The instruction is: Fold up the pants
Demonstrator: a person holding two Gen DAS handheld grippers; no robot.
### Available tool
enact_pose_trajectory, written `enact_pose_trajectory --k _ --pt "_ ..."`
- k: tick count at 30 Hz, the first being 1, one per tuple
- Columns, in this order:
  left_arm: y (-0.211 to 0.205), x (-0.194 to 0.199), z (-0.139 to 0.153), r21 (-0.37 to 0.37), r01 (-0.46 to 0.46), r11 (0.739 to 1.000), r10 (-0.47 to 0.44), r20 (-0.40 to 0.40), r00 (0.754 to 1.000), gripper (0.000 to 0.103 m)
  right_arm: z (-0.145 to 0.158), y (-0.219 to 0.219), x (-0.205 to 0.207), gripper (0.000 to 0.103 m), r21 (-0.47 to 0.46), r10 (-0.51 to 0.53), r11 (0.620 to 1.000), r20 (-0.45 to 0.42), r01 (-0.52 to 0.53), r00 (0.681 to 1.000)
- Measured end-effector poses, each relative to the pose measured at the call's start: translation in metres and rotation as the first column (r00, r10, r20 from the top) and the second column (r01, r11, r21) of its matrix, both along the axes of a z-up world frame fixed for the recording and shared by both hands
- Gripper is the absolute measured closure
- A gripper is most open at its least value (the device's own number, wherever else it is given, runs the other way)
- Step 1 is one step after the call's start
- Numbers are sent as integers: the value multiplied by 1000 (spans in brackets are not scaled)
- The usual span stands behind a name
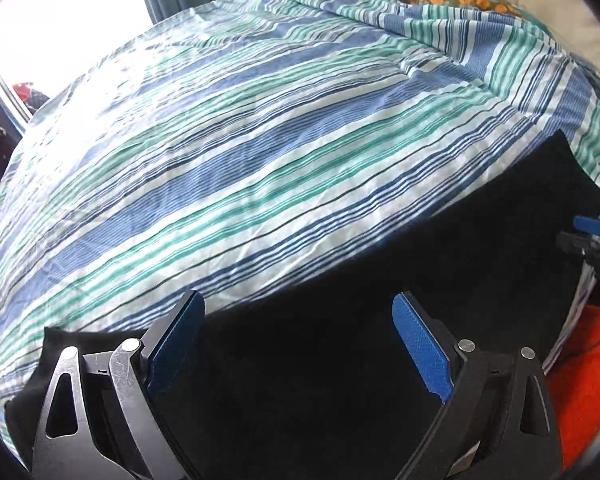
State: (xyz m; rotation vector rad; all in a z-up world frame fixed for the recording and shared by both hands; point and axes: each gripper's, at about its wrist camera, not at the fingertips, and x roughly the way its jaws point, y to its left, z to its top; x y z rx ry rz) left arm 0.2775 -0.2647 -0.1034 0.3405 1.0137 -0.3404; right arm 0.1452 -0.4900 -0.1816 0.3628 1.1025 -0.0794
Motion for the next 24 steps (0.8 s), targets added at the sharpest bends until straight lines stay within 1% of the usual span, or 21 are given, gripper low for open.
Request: enact_pose_trajectory --k 1,3,6,8,10,13,17,20,24 --pt "-7 9 -5 12 9 1000 -9 -4 1000 7 0 1 0 20 -4 5 1000 -2 -5 1000" --pt "-24 9 -16 53 35 998 -35 -2 999 7 -1 1 1 20 -10 11 1000 -5 -11 1000" --pt "-28 3 -38 113 66 991 -67 1 998 7 -1 0 1 20 -5 11 1000 -2 -11 1000" --pt "-34 -8 -46 116 105 988 -105 -4 994 7 -1 -2 0 20 8 6 1000 3 -6 1000" --pt "-38 -24 -50 119 143 983 -145 9 989 7 -1 -3 -1 20 19 3 1000 9 -3 1000" --pt "-33 -57 -48 87 216 973 -218 18 976 7 0 -4 -1 20 25 3 1000 14 -4 1000" --pt "-33 -94 -52 70 278 958 -281 41 959 7 0 -4 -2 20 29 -6 1000 16 6 1000" --pt "-30 -105 -53 60 270 961 -273 54 961 7 1 -2 -3 20 27 -19 999 16 18 1000" --pt "-19 -96 -51 -33 220 975 -220 -16 975 7 2 -1 -2 20 19 -24 1000 21 24 999"
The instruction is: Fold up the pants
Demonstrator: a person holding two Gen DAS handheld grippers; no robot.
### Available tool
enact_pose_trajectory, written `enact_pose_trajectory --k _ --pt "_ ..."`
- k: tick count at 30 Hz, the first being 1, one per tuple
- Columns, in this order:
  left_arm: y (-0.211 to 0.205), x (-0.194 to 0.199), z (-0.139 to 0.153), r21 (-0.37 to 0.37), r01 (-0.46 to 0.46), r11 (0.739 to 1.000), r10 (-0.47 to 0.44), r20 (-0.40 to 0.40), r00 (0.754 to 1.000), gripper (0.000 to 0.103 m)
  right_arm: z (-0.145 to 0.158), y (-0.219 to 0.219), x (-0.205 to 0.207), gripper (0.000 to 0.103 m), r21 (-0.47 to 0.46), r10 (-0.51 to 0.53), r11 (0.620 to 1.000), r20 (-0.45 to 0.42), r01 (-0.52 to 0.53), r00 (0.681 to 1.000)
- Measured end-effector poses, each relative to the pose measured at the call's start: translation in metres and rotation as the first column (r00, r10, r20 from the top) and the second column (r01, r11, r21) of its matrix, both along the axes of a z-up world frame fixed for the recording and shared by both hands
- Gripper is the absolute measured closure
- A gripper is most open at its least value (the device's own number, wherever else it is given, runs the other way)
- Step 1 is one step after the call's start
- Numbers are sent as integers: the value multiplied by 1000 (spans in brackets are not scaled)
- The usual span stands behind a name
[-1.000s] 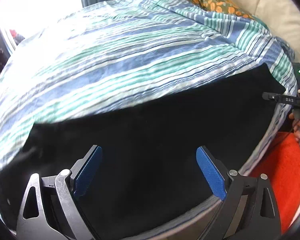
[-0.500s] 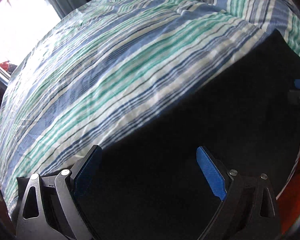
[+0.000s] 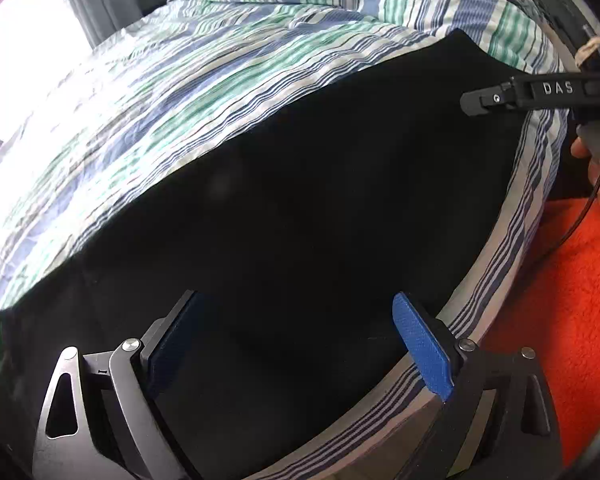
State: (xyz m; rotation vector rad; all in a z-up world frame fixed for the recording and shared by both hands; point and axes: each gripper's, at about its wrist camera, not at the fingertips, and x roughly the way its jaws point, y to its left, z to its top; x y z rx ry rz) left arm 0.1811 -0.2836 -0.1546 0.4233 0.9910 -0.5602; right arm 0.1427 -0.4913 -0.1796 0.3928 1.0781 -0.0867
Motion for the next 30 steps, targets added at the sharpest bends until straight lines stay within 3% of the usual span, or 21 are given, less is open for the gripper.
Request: enact_pose_trajectory --k 4,6,8,9,11,13,14,18,20,25,28,30 --pt "0 -12 -3 29 27 999 -28 40 999 7 4 4 -3 20 -27 0 1000 15 0 1000" --pt "0 -15 -6 44 39 998 -41 43 998 6 19 -5 -15 21 18 -42 999 128 40 991" --pt "3 -12 -7 36 29 999 -30 24 999 3 40 -34 -44 21 184 -166 977 319 110 933" --pt "5 -9 -7 25 22 999 -22 1 1000 3 46 -53 -60 21 268 -260 949 369 165 893" --pt "11 -6 -5 4 5 1000 -5 -24 1000 3 46 -92 -87 21 408 -448 864 357 295 819" --pt "14 -6 -6 -6 -3 1000 3 -25 1000 3 39 -119 -103 20 501 -543 789 299 355 785" --pt "15 -7 -6 -9 -6 1000 6 -22 1000 3 35 -125 -107 20 521 -553 773 273 362 787" --pt "18 -8 -7 -17 -10 1000 10 -23 1000 2 15 -125 -99 20 612 -491 736 189 289 850" --pt "16 -5 -8 -19 -10 1000 9 -29 1000 0 -2 -124 -91 20 633 -474 712 116 303 873" --pt "11 11 -15 -26 -9 1000 8 -38 999 0 -36 -129 -73 21 634 -480 693 50 343 876" --pt "10 12 -17 -26 -11 1000 10 -39 999 1 -37 -128 -62 25 615 -464 720 81 322 882" --pt "8 15 -21 -27 -16 1000 14 -43 999 0 -37 -125 -54 41 545 -420 777 77 315 904"
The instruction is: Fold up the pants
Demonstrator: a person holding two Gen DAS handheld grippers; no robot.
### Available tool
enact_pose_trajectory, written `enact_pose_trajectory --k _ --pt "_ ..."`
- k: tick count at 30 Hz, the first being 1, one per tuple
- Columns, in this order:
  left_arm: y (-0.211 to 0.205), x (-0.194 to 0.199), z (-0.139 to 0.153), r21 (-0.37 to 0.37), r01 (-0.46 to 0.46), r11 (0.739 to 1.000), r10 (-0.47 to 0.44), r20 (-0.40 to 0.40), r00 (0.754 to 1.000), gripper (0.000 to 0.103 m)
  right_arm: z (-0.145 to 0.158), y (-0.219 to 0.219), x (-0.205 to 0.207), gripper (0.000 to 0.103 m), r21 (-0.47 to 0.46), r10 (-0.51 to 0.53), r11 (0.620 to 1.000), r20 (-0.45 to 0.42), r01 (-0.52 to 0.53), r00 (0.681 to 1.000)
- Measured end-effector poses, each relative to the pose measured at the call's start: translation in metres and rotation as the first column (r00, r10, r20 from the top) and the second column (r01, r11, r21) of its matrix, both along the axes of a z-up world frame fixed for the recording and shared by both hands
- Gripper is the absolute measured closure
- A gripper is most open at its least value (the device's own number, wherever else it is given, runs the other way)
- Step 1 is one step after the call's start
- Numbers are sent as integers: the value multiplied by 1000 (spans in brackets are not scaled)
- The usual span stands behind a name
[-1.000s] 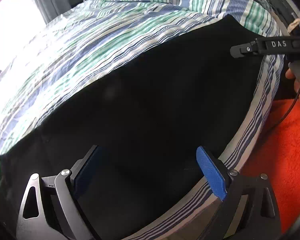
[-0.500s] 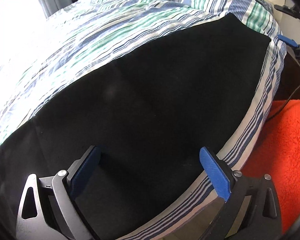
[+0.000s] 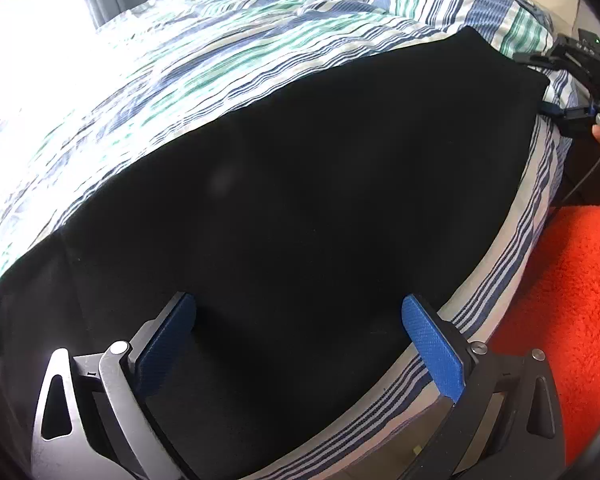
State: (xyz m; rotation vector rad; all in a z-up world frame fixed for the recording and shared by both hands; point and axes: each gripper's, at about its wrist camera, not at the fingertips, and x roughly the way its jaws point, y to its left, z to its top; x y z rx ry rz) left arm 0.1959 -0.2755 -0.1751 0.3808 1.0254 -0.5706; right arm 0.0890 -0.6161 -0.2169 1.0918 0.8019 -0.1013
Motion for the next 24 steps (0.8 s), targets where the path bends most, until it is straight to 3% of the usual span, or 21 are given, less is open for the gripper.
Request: enact_pose_trajectory --k 1,2,3,5,8,10,12,14,17,20,24 --pt "-1 0 -1 3 -4 1000 4 -2 1000 0 -3 2 4 51 -39 16 999 -42 -18 999" --pt "-2 0 -2 4 -3 1000 3 -1 1000 0 -6 2 4 77 -62 10 998 -74 -14 997" --pt "-3 0 -2 9 -2 1000 2 2 1000 0 -6 -1 3 82 -42 -4 999 -65 1 998" --pt "-3 1 -1 12 4 1000 -4 0 1000 0 5 1 -2 86 -57 -23 998 -27 22 999" --pt "4 4 12 7 -32 999 32 -17 999 2 47 16 -6 90 -168 11 986 43 -4 999" --pt "27 9 32 -64 -96 993 94 -30 995 2 82 31 -5 90 -244 62 969 82 -40 995" --pt "60 18 54 -154 -157 976 151 -51 987 2 120 50 -1 90 -314 127 946 123 -83 984" --pt "97 26 71 -199 -215 956 209 -50 977 2 160 77 3 90 -388 208 912 163 -131 964" --pt "162 33 90 -235 -301 924 307 -10 952 2 216 133 13 90 -480 340 854 225 -200 913" --pt "224 30 95 -250 -403 880 420 14 907 2 260 206 27 90 -539 473 798 283 -270 835" --pt "306 20 80 -293 -552 781 565 -45 824 2 274 315 37 90 -591 624 716 303 -371 720"
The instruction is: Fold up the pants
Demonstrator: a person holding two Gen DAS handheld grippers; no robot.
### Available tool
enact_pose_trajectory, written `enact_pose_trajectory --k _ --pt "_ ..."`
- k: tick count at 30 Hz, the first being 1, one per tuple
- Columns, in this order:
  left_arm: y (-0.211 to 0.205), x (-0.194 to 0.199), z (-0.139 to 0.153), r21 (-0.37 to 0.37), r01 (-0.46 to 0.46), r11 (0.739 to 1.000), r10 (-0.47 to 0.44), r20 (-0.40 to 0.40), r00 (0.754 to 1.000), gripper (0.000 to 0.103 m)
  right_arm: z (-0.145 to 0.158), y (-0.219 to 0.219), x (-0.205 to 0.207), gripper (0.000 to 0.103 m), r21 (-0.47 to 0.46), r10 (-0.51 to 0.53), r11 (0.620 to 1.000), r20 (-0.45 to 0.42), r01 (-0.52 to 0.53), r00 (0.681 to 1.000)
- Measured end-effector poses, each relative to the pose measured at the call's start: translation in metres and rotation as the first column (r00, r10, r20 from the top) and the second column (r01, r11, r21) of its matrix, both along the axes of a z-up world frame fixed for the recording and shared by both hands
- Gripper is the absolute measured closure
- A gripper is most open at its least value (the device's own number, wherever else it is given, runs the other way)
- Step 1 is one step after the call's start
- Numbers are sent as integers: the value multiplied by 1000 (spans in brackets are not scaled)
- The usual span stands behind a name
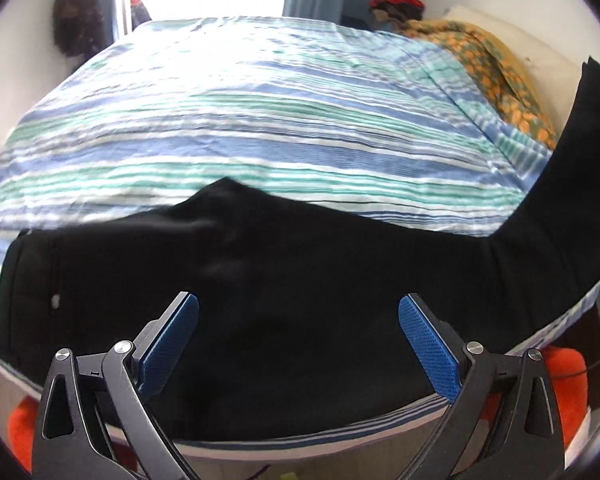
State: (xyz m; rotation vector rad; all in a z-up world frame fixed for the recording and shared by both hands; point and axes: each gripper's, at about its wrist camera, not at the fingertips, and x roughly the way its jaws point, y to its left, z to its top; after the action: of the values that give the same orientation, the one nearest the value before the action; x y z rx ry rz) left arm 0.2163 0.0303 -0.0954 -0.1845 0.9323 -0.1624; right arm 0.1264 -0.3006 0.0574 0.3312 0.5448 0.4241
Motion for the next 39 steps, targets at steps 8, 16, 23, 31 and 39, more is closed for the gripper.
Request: enact_pose_trajectory --k 8,16,23,31,39 --pt "94 -27 -61 -65 -245 967 239 -82 968 2 -177 182 12 42 -145 210 954 -298 -262 931" --pt "36 -47 -38 -193 37 980 -28 51 998 9 -161 100 -44 25 -316 37 945 -138 -79 990" --pt "-53 -30 -60 -192 253 948 -270 -66 961 47 -181 52 -46 23 -205 -91 978 -254 38 963" --pt "-66 -44 -53 -73 205 976 -209 -46 977 21 -170 59 -53 23 -278 -68 960 -155 23 986" --pt "-58 -51 -52 86 117 989 -116 -11 993 15 -179 73 -39 20 -318 -71 948 -185 9 980"
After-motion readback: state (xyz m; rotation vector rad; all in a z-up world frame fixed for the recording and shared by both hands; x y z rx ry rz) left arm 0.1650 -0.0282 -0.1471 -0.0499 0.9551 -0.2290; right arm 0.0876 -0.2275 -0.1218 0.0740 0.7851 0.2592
